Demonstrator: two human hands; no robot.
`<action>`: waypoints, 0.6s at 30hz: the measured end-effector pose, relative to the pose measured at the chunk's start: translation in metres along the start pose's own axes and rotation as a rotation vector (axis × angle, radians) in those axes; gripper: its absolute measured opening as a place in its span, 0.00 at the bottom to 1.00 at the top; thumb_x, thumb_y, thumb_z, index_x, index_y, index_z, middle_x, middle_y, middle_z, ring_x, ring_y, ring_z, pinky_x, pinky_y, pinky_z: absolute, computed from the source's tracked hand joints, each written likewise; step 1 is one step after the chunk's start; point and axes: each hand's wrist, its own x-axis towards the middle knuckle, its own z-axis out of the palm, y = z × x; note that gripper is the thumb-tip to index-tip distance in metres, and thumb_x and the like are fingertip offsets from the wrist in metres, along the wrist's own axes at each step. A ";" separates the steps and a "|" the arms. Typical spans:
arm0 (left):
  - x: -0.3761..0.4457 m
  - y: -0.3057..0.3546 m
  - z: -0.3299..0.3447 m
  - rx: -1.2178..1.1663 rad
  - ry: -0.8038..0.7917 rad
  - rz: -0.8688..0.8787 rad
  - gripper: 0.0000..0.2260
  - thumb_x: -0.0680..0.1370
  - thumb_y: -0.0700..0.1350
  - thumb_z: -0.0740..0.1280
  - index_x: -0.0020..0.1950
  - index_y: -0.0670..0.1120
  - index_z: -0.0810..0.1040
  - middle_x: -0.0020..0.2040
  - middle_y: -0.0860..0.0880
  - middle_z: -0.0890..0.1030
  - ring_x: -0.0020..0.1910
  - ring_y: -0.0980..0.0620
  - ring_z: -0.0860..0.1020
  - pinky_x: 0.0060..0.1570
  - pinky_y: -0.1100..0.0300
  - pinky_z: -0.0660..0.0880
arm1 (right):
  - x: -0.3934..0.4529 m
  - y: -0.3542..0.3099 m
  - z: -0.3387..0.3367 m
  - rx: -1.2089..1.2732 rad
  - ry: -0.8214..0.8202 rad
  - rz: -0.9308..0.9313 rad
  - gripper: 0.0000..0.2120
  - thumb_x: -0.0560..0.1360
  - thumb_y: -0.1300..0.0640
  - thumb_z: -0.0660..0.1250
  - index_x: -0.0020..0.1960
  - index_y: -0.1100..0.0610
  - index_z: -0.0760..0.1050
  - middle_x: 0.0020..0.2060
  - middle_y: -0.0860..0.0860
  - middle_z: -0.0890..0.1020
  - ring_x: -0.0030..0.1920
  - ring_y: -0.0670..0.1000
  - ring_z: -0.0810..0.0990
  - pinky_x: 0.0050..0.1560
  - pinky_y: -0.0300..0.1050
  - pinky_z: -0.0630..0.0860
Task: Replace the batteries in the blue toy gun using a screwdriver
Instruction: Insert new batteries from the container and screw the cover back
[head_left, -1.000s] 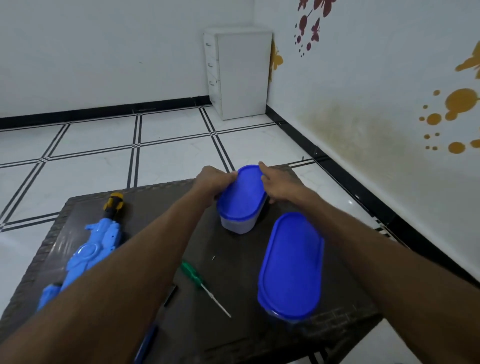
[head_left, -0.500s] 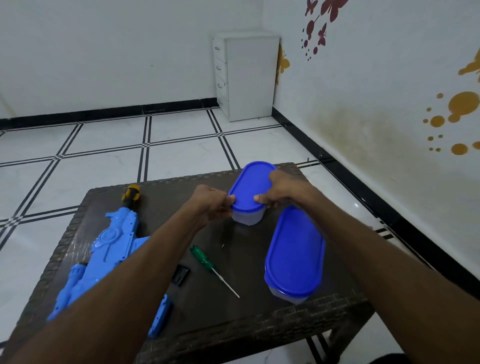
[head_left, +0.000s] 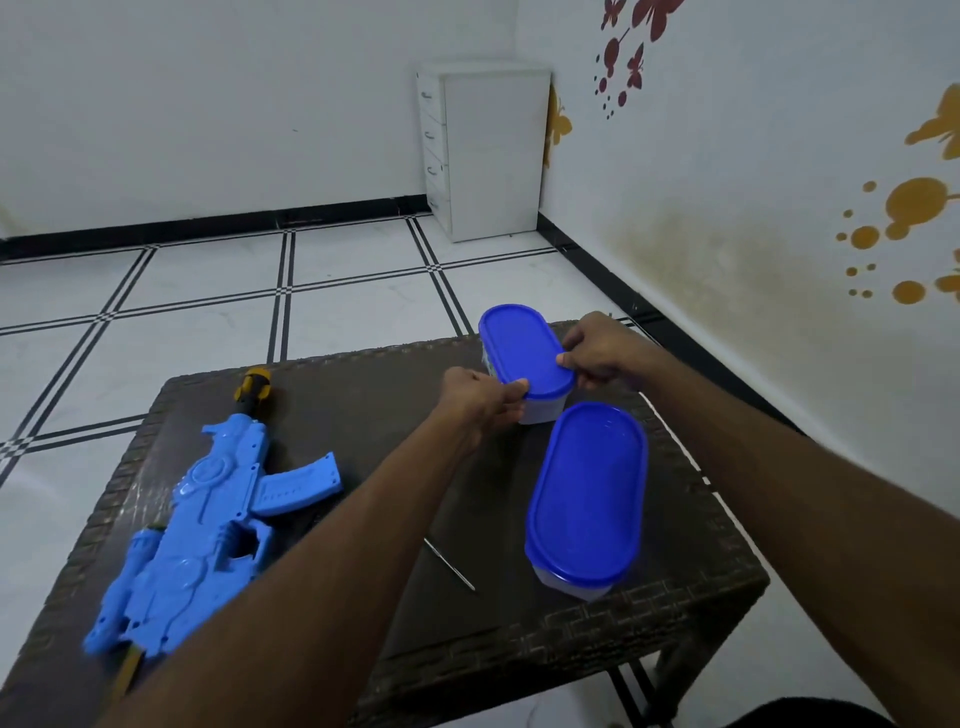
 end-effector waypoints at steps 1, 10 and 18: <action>0.000 0.001 0.003 0.009 -0.010 0.004 0.14 0.71 0.39 0.76 0.52 0.33 0.79 0.46 0.36 0.84 0.34 0.48 0.83 0.37 0.56 0.83 | 0.002 0.004 -0.003 0.016 0.015 -0.004 0.10 0.79 0.60 0.67 0.56 0.66 0.79 0.43 0.65 0.85 0.36 0.56 0.80 0.47 0.52 0.82; -0.024 -0.011 -0.018 0.182 -0.014 0.150 0.09 0.77 0.46 0.71 0.43 0.40 0.81 0.41 0.41 0.84 0.38 0.49 0.82 0.40 0.58 0.82 | -0.024 0.016 0.007 -0.015 0.286 -0.147 0.12 0.79 0.55 0.66 0.60 0.58 0.79 0.54 0.52 0.83 0.52 0.51 0.80 0.50 0.45 0.75; -0.075 -0.040 -0.078 0.407 -0.109 0.318 0.04 0.78 0.38 0.67 0.44 0.42 0.80 0.38 0.43 0.82 0.36 0.50 0.80 0.37 0.59 0.80 | -0.138 0.021 -0.012 -0.577 -0.472 -0.493 0.36 0.75 0.62 0.67 0.76 0.37 0.59 0.77 0.48 0.57 0.79 0.53 0.44 0.76 0.58 0.54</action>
